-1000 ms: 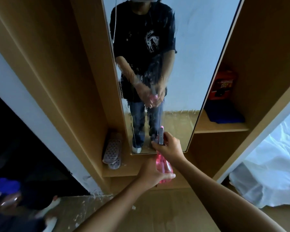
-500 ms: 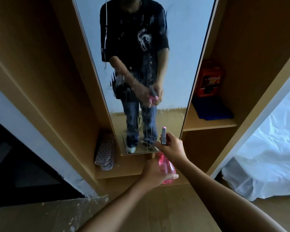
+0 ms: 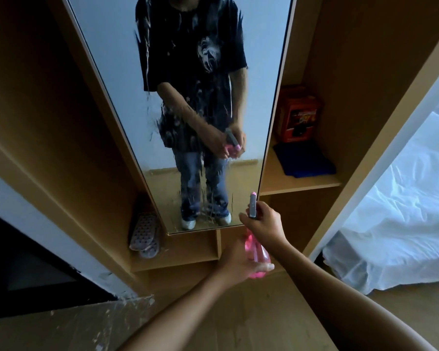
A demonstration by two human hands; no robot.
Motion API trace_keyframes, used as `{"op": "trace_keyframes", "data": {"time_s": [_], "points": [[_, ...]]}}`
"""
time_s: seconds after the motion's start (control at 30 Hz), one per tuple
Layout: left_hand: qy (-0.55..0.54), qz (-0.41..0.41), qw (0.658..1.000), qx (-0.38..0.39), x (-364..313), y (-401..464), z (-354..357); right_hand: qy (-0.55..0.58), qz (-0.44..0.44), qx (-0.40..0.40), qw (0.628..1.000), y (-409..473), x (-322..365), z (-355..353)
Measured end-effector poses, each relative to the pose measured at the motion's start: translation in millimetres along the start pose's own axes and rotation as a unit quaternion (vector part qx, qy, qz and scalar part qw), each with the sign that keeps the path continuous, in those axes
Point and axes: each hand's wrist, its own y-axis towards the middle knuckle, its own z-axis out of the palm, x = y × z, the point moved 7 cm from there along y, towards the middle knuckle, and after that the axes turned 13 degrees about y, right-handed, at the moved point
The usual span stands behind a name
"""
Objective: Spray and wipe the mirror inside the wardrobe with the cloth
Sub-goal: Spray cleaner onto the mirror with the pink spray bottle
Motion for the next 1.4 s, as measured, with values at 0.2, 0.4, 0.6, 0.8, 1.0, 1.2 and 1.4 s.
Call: {"op": "trace_keyframes", "data": {"time_s": [0.2,0.4,0.6,0.8,1.0,1.2,1.4], "points": [[0.006,-0.017,1.000,-0.010,15,4,18,-0.010,0.033,0.025,0.999,0,-22,2],[0.031,-0.052,0.998,0.002,36,4,34,-0.025,0.051,0.038,0.998,-2,-45,5],[0.026,-0.076,0.997,0.009,43,-1,41,-0.064,0.064,0.029,0.995,-4,-65,6],[0.015,-0.117,0.993,0.007,64,-7,46,-0.074,0.069,0.076,0.992,-4,-74,22],[0.023,-0.160,0.987,-0.016,84,-20,34,-0.098,0.077,0.113,0.986,-6,-77,51],[0.017,-0.167,0.984,-0.055,93,-36,14,-0.116,0.070,0.122,0.983,-8,-74,82],[0.017,-0.176,0.982,-0.067,108,-55,-10,-0.102,0.078,0.152,0.980,-15,-68,115]]}}
